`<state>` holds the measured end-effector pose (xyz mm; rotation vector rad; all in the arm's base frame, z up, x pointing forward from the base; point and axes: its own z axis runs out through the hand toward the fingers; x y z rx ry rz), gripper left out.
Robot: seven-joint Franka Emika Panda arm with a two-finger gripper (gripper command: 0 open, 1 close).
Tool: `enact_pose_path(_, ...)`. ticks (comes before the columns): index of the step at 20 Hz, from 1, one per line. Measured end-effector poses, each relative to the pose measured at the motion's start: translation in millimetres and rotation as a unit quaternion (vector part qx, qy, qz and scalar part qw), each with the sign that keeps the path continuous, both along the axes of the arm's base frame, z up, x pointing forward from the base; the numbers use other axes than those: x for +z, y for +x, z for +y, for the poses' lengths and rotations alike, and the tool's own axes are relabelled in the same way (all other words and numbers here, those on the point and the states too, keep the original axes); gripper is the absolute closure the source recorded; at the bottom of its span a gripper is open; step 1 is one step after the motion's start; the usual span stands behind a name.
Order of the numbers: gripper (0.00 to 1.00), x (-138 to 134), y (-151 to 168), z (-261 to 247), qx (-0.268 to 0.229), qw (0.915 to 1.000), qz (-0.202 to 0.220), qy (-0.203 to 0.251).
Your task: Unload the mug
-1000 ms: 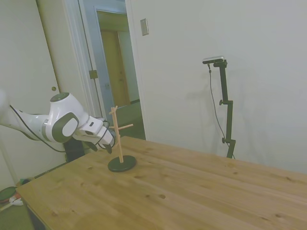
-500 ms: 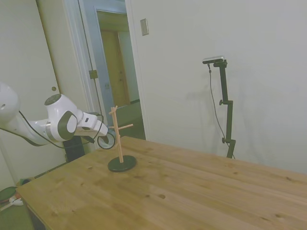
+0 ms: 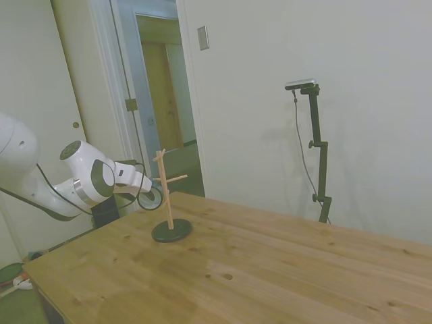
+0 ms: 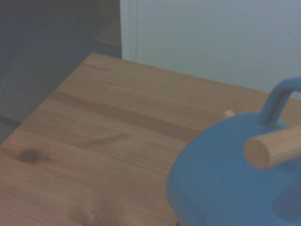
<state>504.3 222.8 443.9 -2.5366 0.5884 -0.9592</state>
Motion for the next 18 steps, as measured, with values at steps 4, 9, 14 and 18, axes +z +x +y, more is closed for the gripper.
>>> enact_pose_path(4, 1.00, -8.0, 2.9, 3.1, 0.005, 1.0000, 0.000, 0.002)
enact_pose_path(9, 1.00, -4.6, 4.8, 2.2, -0.001, 0.9999, -0.012, 0.003)
enact_pose_path(14, 1.00, -5.8, 4.6, 4.8, -0.003, 0.9999, -0.014, 0.005)
enact_pose_path(18, 1.00, -7.1, 6.2, 5.6, -0.005, 0.9999, -0.013, 0.007)
